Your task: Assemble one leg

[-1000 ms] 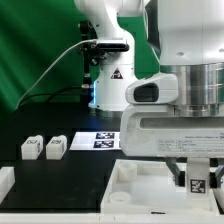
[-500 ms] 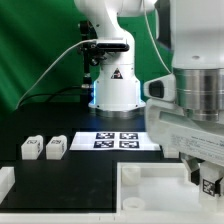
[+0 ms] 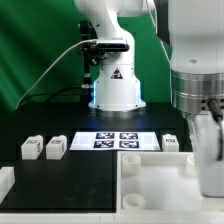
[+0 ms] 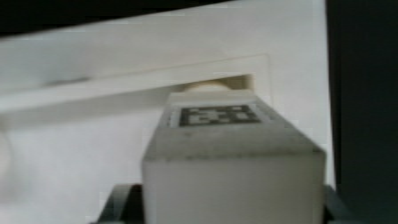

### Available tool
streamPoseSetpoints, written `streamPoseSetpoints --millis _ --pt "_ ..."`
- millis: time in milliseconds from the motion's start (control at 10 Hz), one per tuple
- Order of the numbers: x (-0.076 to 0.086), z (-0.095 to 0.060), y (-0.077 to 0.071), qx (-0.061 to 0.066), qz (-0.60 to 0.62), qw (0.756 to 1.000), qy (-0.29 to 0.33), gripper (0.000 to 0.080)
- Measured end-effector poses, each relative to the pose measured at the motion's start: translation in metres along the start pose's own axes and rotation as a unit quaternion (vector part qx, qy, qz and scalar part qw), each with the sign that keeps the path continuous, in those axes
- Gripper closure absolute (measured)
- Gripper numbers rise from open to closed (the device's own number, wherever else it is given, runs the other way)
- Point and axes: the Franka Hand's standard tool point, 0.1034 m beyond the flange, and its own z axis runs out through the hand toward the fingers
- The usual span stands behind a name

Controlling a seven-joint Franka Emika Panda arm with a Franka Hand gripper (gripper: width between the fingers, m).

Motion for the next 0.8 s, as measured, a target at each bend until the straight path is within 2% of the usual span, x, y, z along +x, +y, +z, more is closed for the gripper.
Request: streamPoseSetpoints --millis 100,400,500,600,700,800 --pt "-0.001 0.000 0.001 0.000 0.037 0.999 0.001 0.0509" --pt "0.000 0.000 0.001 0.000 0.026 1.000 0.005 0.0507" --pt "0.000 0.001 0.002 -0.001 0.025 1.000 0.005 0.0432" --pt "-0.001 0.001 0.002 -0.001 0.024 1.000 0.005 0.0251" --pt "-0.004 -0.003 0.007 0.002 0.016 1.000 0.003 0.0251" --pt "-0.009 -0.014 0.015 0.004 0.013 1.000 -0.001 0.0171"
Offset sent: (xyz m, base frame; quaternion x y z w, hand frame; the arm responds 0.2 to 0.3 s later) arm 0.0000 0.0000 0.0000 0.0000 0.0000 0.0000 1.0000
